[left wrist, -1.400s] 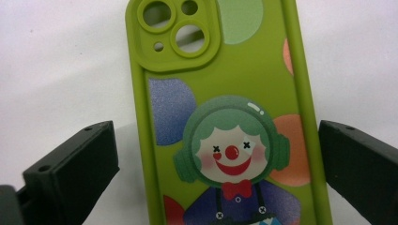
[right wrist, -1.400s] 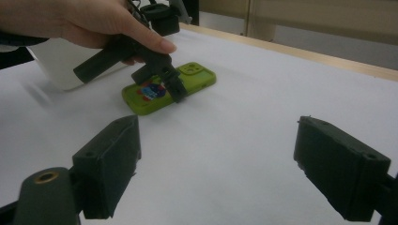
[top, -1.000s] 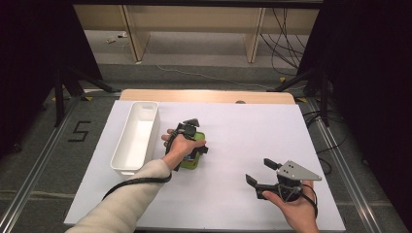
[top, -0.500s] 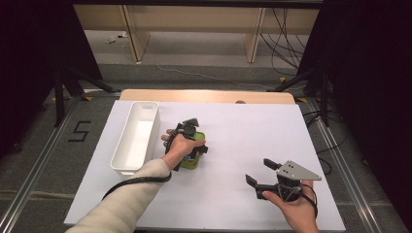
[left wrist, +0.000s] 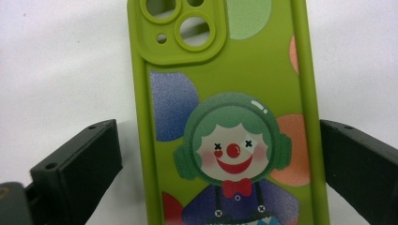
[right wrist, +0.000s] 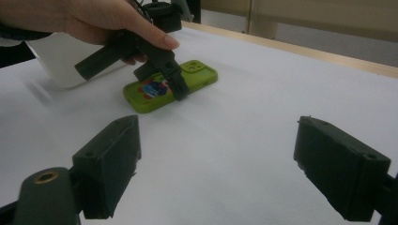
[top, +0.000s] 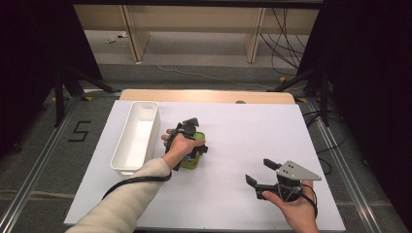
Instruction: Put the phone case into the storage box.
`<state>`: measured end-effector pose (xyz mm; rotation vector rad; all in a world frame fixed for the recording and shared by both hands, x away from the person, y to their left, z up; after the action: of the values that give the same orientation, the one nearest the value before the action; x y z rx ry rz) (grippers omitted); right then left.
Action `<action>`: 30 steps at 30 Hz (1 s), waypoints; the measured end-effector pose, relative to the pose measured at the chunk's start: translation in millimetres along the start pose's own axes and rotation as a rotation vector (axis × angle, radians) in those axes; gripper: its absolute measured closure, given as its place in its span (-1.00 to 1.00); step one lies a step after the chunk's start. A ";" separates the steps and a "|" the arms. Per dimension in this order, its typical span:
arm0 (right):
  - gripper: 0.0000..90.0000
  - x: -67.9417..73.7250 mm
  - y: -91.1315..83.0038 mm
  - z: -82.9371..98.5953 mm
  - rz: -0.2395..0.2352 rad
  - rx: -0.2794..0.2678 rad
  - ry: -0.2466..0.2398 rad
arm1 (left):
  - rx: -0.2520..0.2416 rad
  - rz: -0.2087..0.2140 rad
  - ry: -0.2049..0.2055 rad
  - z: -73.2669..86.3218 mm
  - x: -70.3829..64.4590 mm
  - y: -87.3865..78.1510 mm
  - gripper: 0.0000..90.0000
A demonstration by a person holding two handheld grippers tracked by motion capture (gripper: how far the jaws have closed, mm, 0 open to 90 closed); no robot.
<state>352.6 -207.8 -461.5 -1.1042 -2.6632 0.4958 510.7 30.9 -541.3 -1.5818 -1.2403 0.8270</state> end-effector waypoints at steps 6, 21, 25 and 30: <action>-0.64 0.2 0.2 0.3 0.000 0.002 0.001 | 0.001 -0.001 -0.003 0.1 -0.5 -0.3 -0.95; -0.64 0.7 0.8 0.4 -0.004 0.001 0.003 | -0.001 0.000 0.006 -0.1 -0.7 -1.8 -0.88; -0.64 0.8 0.9 0.6 -0.005 0.002 0.004 | 0.003 0.001 0.007 -0.1 -0.9 -2.8 -0.84; -0.64 0.8 1.0 0.9 -0.005 0.004 0.005 | 0.003 0.003 0.008 -0.3 -1.1 -3.6 -0.79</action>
<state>352.4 -206.7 -462.6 -1.0961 -2.6589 0.4971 509.4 30.0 -537.9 -1.5834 -1.2313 0.8234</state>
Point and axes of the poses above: each handheld gripper's, and its own axes: y roughly forward along the jaws, z roughly out of its underside, x roughly to its left, the point moved 7 cm from there along y, roughly forward along the jaws, and after that the axes turned 4 degrees about -z, right-handed, at the moved point
